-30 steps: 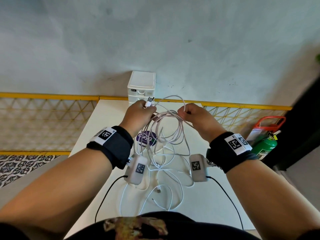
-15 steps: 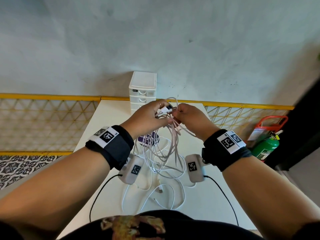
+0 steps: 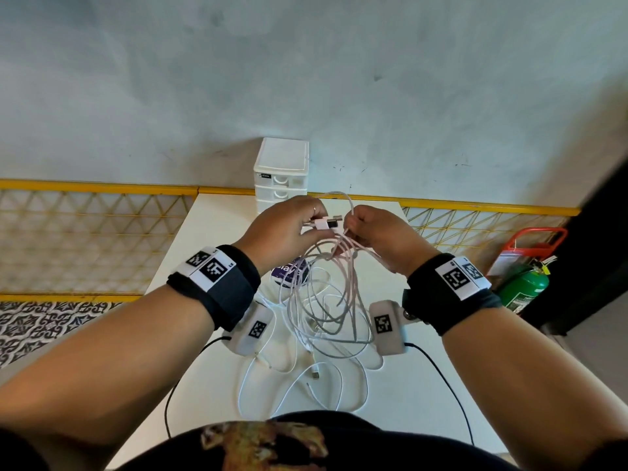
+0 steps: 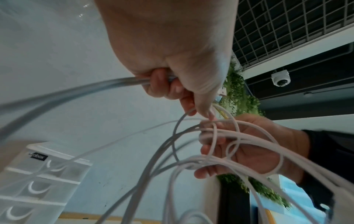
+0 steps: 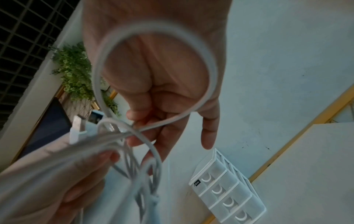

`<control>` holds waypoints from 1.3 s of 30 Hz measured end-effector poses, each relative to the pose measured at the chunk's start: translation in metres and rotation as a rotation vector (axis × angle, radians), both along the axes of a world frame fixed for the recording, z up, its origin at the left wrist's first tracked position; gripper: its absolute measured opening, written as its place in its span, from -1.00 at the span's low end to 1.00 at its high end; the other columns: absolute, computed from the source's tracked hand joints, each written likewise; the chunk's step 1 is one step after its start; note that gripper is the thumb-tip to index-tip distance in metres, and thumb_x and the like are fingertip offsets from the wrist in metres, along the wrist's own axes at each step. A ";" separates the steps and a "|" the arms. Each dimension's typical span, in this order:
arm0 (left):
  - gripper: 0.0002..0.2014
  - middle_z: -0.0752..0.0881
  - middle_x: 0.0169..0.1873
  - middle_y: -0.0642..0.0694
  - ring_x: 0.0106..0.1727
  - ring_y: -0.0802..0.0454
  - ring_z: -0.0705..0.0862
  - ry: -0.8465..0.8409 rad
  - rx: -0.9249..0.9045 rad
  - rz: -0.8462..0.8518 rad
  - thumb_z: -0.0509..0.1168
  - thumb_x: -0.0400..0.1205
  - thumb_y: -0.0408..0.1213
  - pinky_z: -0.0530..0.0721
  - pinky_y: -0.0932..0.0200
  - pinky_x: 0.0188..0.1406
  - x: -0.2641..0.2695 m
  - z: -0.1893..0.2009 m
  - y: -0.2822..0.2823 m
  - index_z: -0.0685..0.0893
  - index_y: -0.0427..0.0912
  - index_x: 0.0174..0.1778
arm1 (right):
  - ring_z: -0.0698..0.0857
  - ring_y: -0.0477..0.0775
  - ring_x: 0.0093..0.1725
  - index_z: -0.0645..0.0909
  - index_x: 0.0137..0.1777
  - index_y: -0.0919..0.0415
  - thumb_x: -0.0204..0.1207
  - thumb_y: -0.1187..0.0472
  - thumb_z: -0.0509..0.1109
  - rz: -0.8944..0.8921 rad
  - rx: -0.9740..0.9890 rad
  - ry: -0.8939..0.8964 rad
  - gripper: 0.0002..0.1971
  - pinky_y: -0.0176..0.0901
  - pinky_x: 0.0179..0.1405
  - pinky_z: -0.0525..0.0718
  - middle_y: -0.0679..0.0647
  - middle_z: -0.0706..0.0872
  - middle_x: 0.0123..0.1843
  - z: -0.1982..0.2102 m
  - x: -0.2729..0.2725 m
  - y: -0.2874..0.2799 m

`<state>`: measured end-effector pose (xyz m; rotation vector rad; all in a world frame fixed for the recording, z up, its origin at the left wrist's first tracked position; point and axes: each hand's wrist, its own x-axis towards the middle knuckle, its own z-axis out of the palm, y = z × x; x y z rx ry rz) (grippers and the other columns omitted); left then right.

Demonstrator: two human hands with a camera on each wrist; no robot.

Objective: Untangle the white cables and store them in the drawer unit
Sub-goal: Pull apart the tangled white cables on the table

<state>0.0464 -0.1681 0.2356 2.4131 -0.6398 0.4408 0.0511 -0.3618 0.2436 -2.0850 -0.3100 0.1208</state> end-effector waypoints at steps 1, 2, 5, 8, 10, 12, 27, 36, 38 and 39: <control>-0.78 0.59 -0.22 0.11 -0.28 0.24 0.50 0.008 -0.058 0.036 0.46 0.56 -0.07 0.37 0.28 -0.32 0.002 -0.001 0.003 0.67 -0.13 -0.04 | 0.60 -0.27 -0.43 0.50 -0.22 0.21 0.69 0.19 0.19 -0.018 -0.005 -0.005 -0.76 -0.25 -0.21 0.51 0.03 0.75 -0.29 -0.002 0.002 -0.004; -0.80 0.62 -0.20 0.10 -0.25 0.14 0.54 0.016 -0.120 0.066 0.46 0.57 -0.10 0.42 0.21 -0.28 0.003 -0.001 0.007 0.66 -0.11 -0.04 | 0.66 -0.23 -0.34 0.52 -0.22 0.20 0.68 0.18 0.19 -0.037 0.005 0.004 -0.77 -0.21 -0.13 0.54 0.04 0.79 -0.24 -0.003 0.004 -0.008; -0.84 0.65 -0.27 0.14 -0.28 0.13 0.56 0.017 -0.223 0.108 0.46 0.57 -0.16 0.50 0.18 -0.26 0.003 -0.002 0.014 0.64 -0.11 -0.07 | 0.77 -0.05 -0.03 0.58 -0.22 0.12 0.65 0.18 0.20 -0.110 0.019 0.052 -0.78 -0.04 0.09 0.58 0.04 0.81 -0.12 -0.008 0.011 -0.019; -0.86 0.62 -0.33 0.20 -0.35 0.32 0.54 0.045 -0.258 0.135 0.46 0.57 -0.18 0.45 0.39 -0.32 0.003 -0.002 0.015 0.64 -0.08 -0.07 | 0.80 -0.13 -0.18 0.55 -0.11 0.16 0.67 0.18 0.18 -0.157 0.101 0.126 -0.83 -0.08 -0.01 0.58 0.02 0.81 -0.14 -0.012 0.011 -0.020; -0.86 0.62 -0.32 0.21 -0.36 0.37 0.53 0.077 -0.296 0.144 0.46 0.57 -0.17 0.42 0.46 -0.31 0.003 -0.003 0.014 0.66 -0.08 -0.05 | 0.78 -0.10 -0.27 0.53 -0.11 0.19 0.67 0.20 0.17 -0.178 0.181 0.144 -0.83 -0.06 -0.01 0.58 0.05 0.79 -0.19 -0.014 0.009 -0.017; -0.85 0.65 -0.28 0.18 -0.36 0.37 0.54 0.130 -0.337 0.116 0.47 0.56 -0.16 0.44 0.45 -0.28 0.003 -0.005 0.012 0.68 -0.10 -0.05 | 0.76 -0.07 -0.30 0.52 -0.09 0.25 0.68 0.24 0.15 -0.158 0.227 0.122 -0.83 -0.03 -0.03 0.60 0.10 0.79 -0.22 -0.015 0.007 -0.013; -0.71 0.81 0.06 0.00 0.12 0.00 0.76 0.534 -0.331 -0.029 0.52 0.51 -0.12 0.62 0.06 0.19 0.006 -0.021 0.022 0.70 -0.02 0.12 | 0.76 0.13 -0.02 0.47 -0.13 0.17 0.62 0.07 0.17 0.005 0.378 0.081 -0.80 0.27 0.24 0.56 0.12 0.83 -0.14 -0.009 0.017 -0.006; -0.82 0.78 -0.21 0.03 -0.26 0.20 0.74 0.516 -0.386 0.058 0.30 0.69 -0.10 0.60 0.12 -0.23 0.008 -0.018 0.021 0.61 -0.10 0.12 | 0.66 0.08 0.07 0.63 0.00 0.13 0.59 0.01 0.34 -0.265 -0.049 -0.079 -0.81 -0.10 -0.03 0.54 0.05 0.72 0.10 -0.013 0.031 -0.003; -0.83 0.71 -0.26 0.07 -0.49 0.40 0.59 0.528 -0.449 0.074 0.30 0.69 -0.10 0.46 0.24 -0.38 0.010 -0.020 0.021 0.60 -0.08 0.12 | 0.62 0.03 0.09 0.57 0.14 0.09 0.56 0.00 0.39 -0.396 -0.051 -0.319 -0.75 -0.05 0.08 0.58 -0.02 0.60 0.11 -0.011 0.023 0.000; -0.81 0.70 -0.26 0.07 -0.54 0.41 0.56 0.532 -0.481 0.083 0.31 0.69 -0.11 0.43 0.27 -0.41 0.012 -0.021 0.022 0.59 -0.09 0.15 | 0.61 -0.01 0.03 0.56 0.14 0.09 0.55 0.02 0.41 -0.454 -0.025 -0.496 -0.76 -0.01 0.09 0.59 -0.05 0.56 0.06 -0.008 0.015 0.003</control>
